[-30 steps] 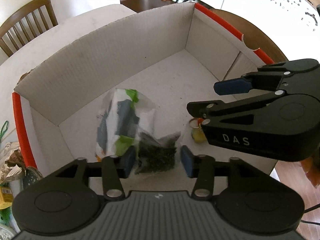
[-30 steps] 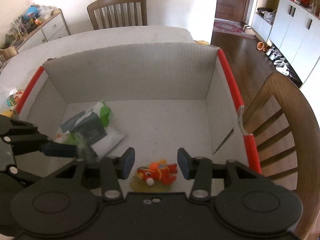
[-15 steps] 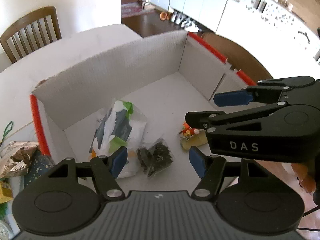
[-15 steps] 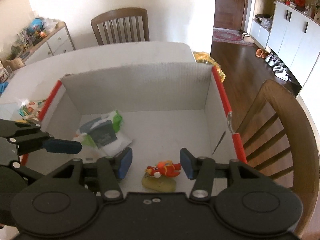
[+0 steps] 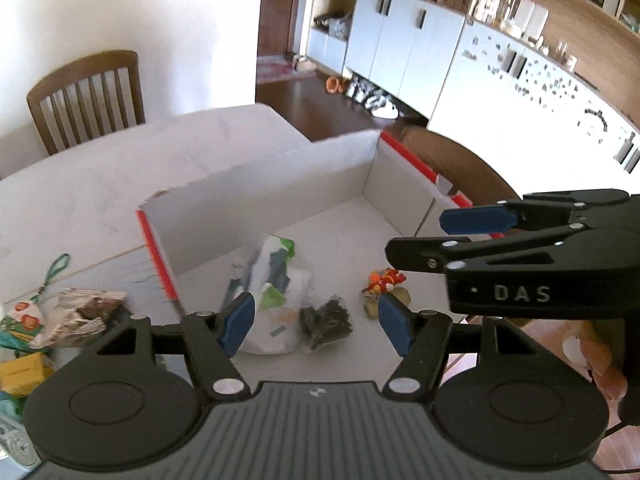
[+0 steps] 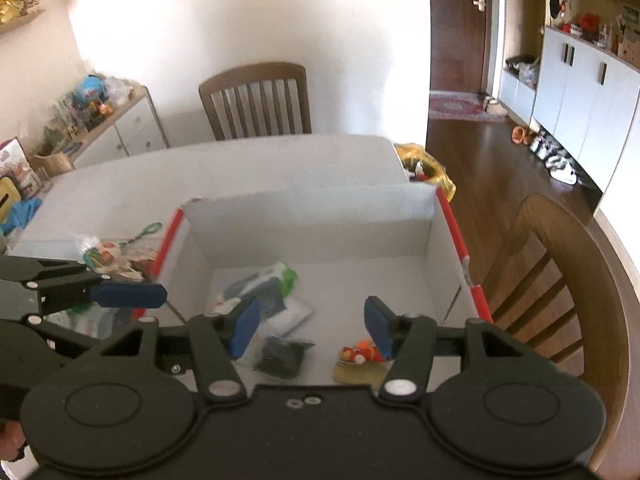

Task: Organize objects
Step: 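Withdraw both tools from the box back over the table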

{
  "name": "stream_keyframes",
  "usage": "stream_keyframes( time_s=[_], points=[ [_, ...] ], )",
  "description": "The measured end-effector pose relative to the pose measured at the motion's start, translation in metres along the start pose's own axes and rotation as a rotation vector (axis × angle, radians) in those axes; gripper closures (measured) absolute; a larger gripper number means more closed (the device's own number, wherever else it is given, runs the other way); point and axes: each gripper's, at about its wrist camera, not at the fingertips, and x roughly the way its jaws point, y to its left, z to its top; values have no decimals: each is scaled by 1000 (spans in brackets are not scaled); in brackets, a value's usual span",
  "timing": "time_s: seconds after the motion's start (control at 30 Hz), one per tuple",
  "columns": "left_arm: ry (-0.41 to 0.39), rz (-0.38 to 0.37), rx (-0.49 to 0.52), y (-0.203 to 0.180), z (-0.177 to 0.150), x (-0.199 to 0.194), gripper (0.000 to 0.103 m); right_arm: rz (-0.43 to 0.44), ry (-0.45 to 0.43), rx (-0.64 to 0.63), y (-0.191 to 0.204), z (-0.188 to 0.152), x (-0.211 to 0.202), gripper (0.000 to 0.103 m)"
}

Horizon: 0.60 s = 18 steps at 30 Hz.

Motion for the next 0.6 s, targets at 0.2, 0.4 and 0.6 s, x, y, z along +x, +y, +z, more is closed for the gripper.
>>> stream_keyframes(
  time_s=[0.2, 0.4, 0.6],
  points=[
    [-73, 13, -11, 18, -9, -37, 35, 24, -55, 23, 19, 0, -22, 36],
    [-134, 52, -23, 47, -23, -74, 24, 44, -97, 32, 45, -4, -34, 24],
    [-156, 94, -35, 83, -47, -103, 20, 85, -104, 31, 80, -11, -36, 18]
  ],
)
